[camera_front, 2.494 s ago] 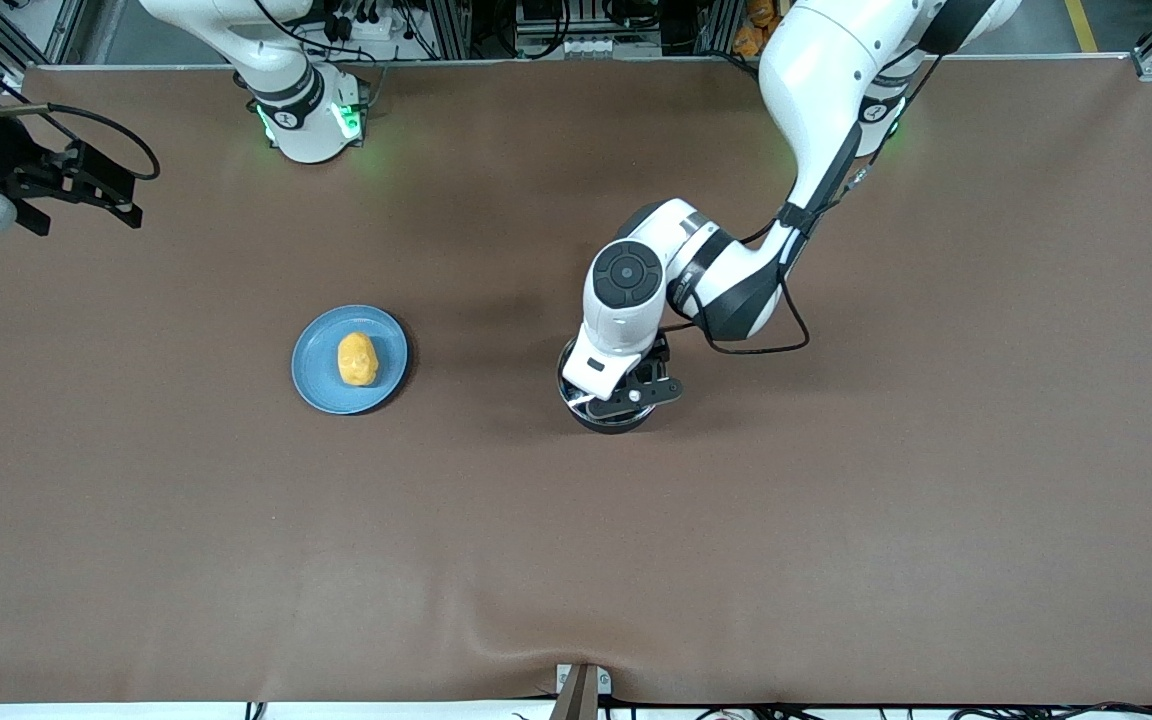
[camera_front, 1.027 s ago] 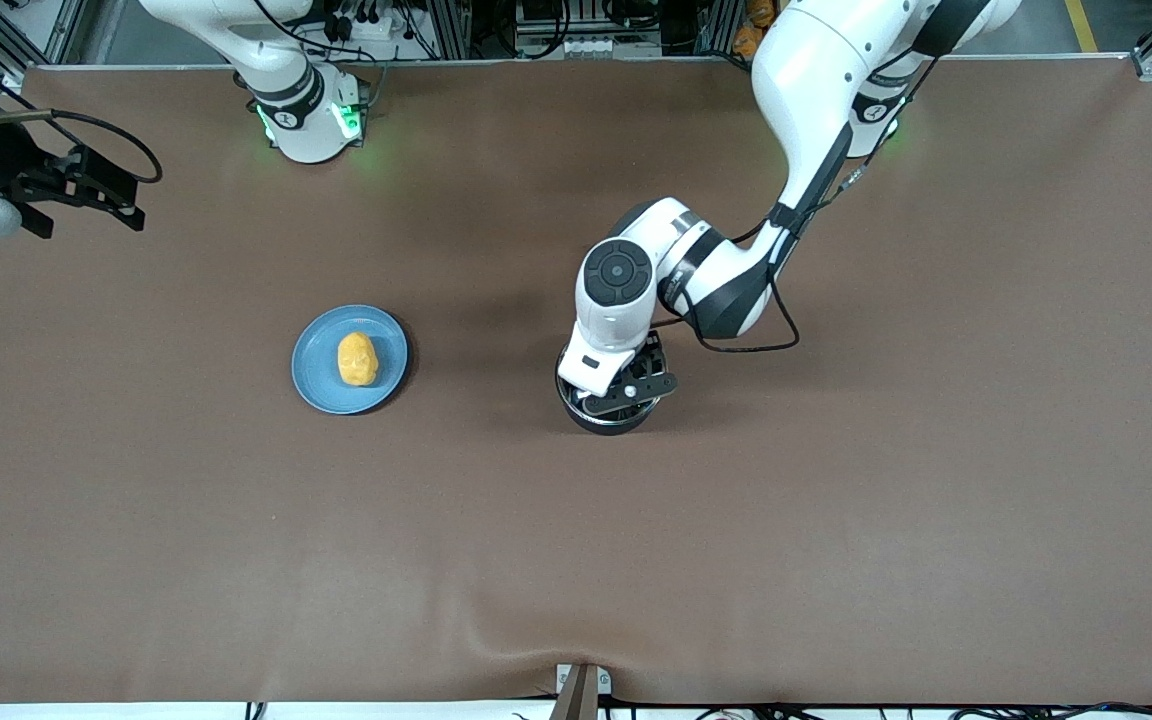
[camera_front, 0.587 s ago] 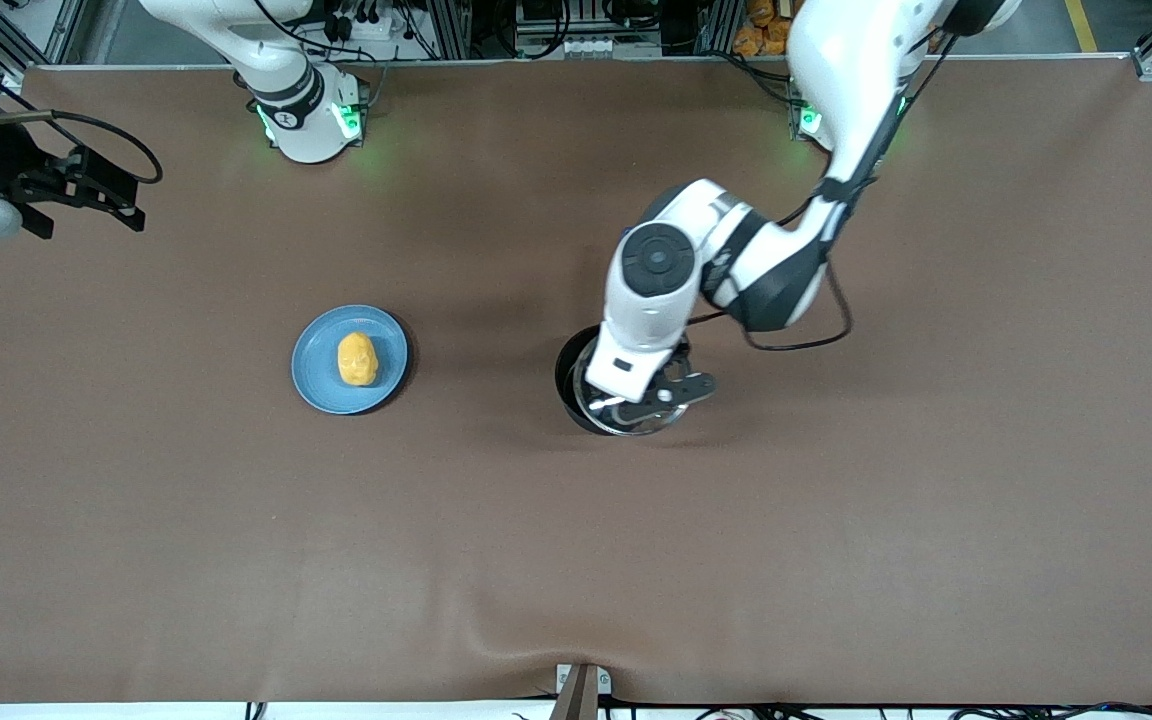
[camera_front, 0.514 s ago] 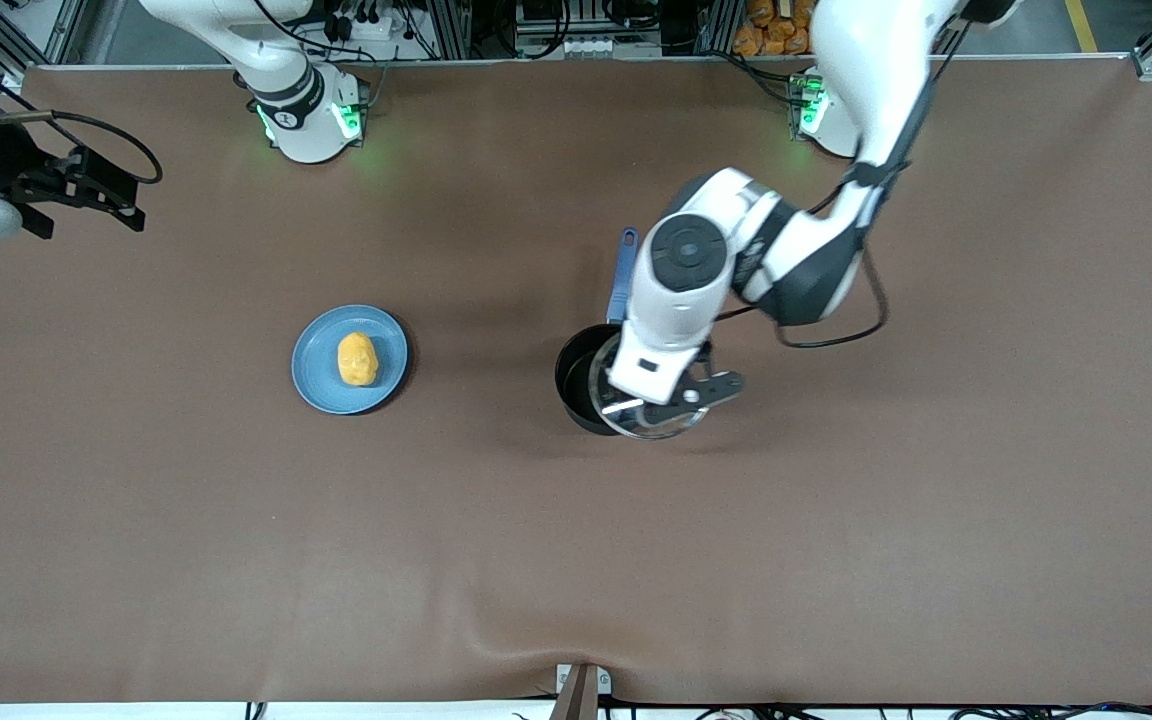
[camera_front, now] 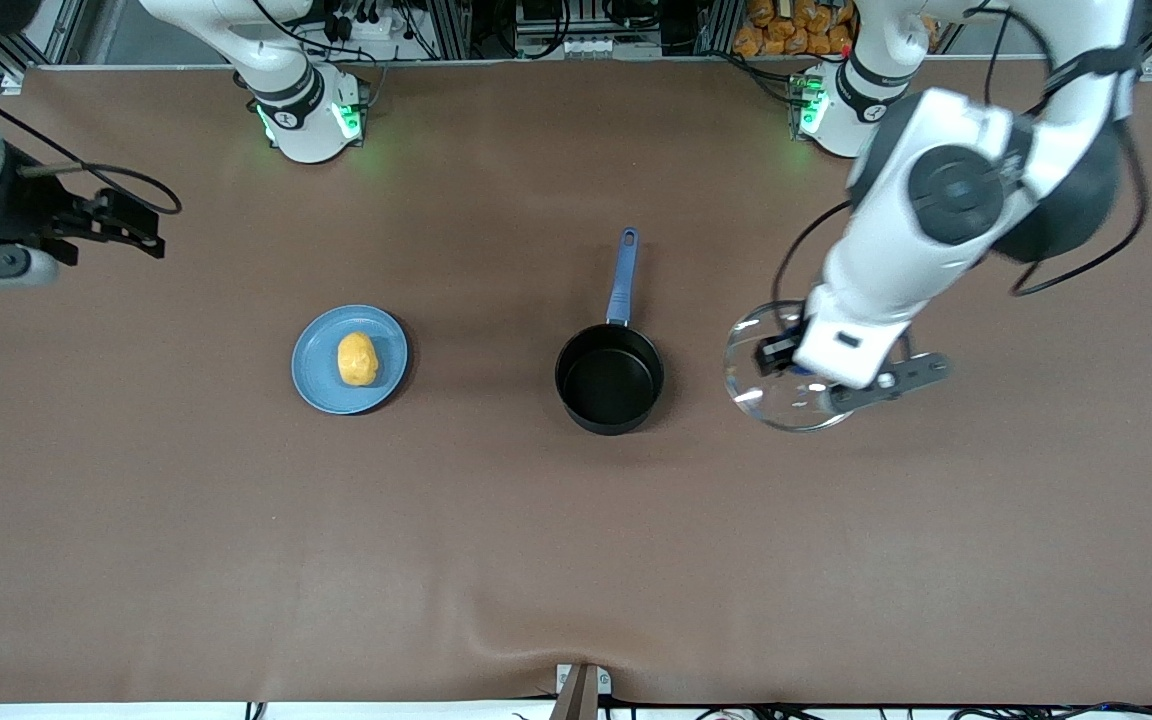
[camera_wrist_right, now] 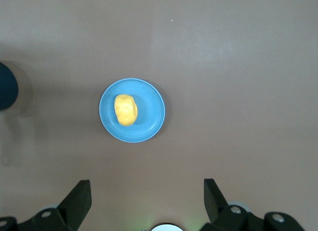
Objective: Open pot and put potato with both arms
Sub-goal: 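Carry the lid aside with the left gripper while the right gripper reaches the potato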
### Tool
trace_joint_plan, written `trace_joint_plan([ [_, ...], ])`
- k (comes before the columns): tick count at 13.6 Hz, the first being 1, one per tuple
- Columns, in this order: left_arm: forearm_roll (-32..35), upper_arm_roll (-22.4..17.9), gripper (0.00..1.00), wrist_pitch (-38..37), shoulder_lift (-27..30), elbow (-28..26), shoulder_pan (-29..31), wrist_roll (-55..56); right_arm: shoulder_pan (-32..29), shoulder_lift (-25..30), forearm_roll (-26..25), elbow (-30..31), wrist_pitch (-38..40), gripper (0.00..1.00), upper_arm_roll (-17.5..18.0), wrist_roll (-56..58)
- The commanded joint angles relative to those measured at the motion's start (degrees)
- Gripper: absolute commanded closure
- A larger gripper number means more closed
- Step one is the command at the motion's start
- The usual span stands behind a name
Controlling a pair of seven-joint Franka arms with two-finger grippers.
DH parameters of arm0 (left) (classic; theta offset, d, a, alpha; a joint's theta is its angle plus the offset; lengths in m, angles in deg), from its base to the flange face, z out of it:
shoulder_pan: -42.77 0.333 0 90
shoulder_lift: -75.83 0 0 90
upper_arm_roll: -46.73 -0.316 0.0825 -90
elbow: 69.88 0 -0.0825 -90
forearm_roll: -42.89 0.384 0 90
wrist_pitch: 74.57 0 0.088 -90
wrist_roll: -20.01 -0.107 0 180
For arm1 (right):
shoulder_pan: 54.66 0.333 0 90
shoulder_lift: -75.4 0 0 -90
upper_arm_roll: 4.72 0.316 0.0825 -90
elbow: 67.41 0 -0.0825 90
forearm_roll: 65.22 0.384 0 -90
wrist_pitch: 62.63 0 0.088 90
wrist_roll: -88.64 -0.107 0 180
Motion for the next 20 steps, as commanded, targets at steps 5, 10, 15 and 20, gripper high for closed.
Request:
trace_joint_plan([
  [5, -3.2, 0.5, 0.65, 3.5, 8.5, -13.5, 10.7, -19.0, 0.2, -12.2, -0.8, -1.8, -0.9, 0.0, 0.9, 1.6],
  [10, -2.7, 0.4, 0.65, 18.4, 5.3, -21.8, 13.8, -23.2, 0.9, -14.9, 0.6, 4.1, -12.2, 0.0, 1.0, 5.0],
  [15, -2.3, 0.3, 0.65, 31.8, -6.3, -22.6, 13.6, -23.2, 3.8, -14.6, 0.8, 16.3, -26.7, 0.0, 1.1, 5.2],
  [20, -0.8, 0.2, 0.65, 37.1, -11.3, -22.7, 13.3, -23.1, 4.9, -14.7, 5.6, 28.3, -41.2, 0.0, 1.1, 4.9],
])
